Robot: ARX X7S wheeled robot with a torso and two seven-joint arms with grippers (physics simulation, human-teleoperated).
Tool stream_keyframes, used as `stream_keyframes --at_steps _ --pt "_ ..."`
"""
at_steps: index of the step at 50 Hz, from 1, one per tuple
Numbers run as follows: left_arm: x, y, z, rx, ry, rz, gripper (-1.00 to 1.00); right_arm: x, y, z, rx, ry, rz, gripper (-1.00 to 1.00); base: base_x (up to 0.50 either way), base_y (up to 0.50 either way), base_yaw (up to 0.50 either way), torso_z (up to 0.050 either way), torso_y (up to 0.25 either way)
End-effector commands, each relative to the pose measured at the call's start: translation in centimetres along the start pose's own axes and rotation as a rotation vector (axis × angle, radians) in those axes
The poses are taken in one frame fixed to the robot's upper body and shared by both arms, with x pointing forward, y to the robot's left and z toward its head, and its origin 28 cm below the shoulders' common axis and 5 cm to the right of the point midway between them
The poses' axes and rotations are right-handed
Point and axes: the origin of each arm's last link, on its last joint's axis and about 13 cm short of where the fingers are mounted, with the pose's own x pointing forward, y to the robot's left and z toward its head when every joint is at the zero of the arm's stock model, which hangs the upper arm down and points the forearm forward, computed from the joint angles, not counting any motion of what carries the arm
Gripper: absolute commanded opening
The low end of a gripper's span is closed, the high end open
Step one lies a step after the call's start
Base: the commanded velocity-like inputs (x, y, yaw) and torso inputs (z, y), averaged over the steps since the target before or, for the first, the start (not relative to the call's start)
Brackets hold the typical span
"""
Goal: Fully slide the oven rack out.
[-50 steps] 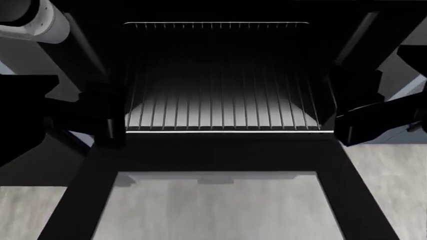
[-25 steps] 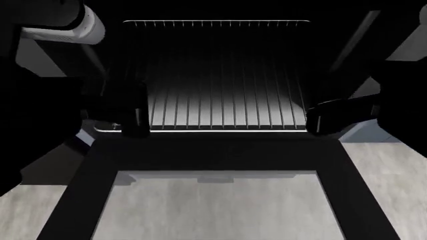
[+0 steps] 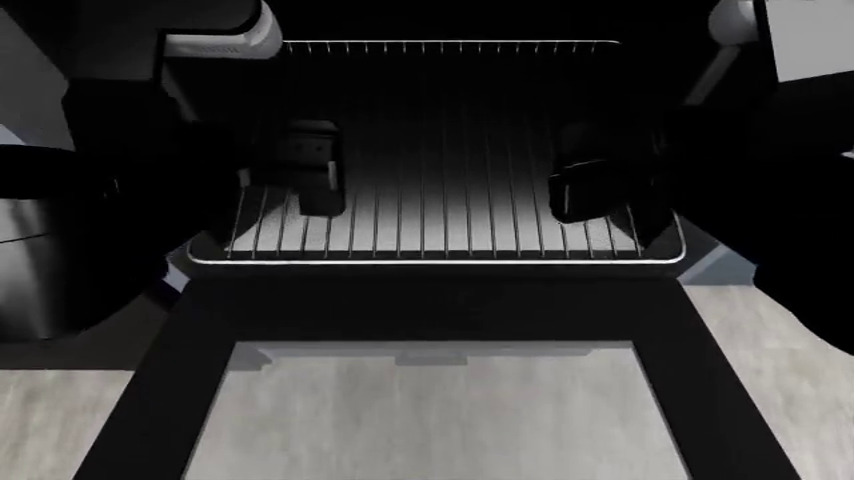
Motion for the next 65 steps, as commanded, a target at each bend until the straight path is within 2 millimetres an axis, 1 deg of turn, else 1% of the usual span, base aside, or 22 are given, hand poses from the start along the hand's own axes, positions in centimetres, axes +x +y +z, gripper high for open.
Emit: stream_keyframes --at_steps 1,7,18,25,35,39,48,56,65 --pt "1.7 -0.3 -0.1 0.002 0.000 0.025 1.00 1.5 0.4 0.2 -0.016 0.002 0.011 1.00 0.00 0.00 0.00 0.000 0.000" --pt "2.2 -0.2 -0.5 0.004 0.009 0.016 1.00 2.1 0.5 0.0 -0.022 0.033 0.003 1.00 0.00 0.00 0.00 0.000 0.000" --pt "3.4 0.0 -1.9 0.009 0.042 0.029 1.00 3.8 0.8 -0.8 0.000 0.085 -0.002 1.00 0.00 0.00 0.00 0.000 0.000" --pt "4.5 0.3 -3.3 0.011 0.065 0.040 1.00 5.0 0.7 -1.4 0.012 0.102 -0.017 1.00 0.00 0.00 0.00 0.000 0.000" --pt "5.3 0.1 -3.7 0.021 0.042 0.058 1.00 6.2 0.8 -1.8 0.013 0.103 -0.029 1.00 0.00 0.00 0.00 0.000 0.000" --pt "5.4 0.1 -4.1 0.018 0.051 0.065 1.00 6.4 0.8 -2.0 0.009 0.109 -0.030 1.00 0.00 0.00 0.00 0.000 0.000" --pt "5.8 0.3 -4.3 0.012 0.051 0.093 1.00 7.0 0.8 -2.5 0.007 0.128 -0.035 1.00 0.00 0.00 0.00 0.000 0.000" --pt "6.3 0.3 -4.4 0.032 0.059 0.166 1.00 7.3 1.0 -2.8 0.005 0.145 -0.045 1.00 0.00 0.00 0.00 0.000 0.000" --pt "6.9 0.1 -4.5 0.033 0.068 0.182 1.00 8.1 1.1 -3.8 0.006 0.170 -0.061 1.00 0.00 0.00 0.00 0.000 0.000"
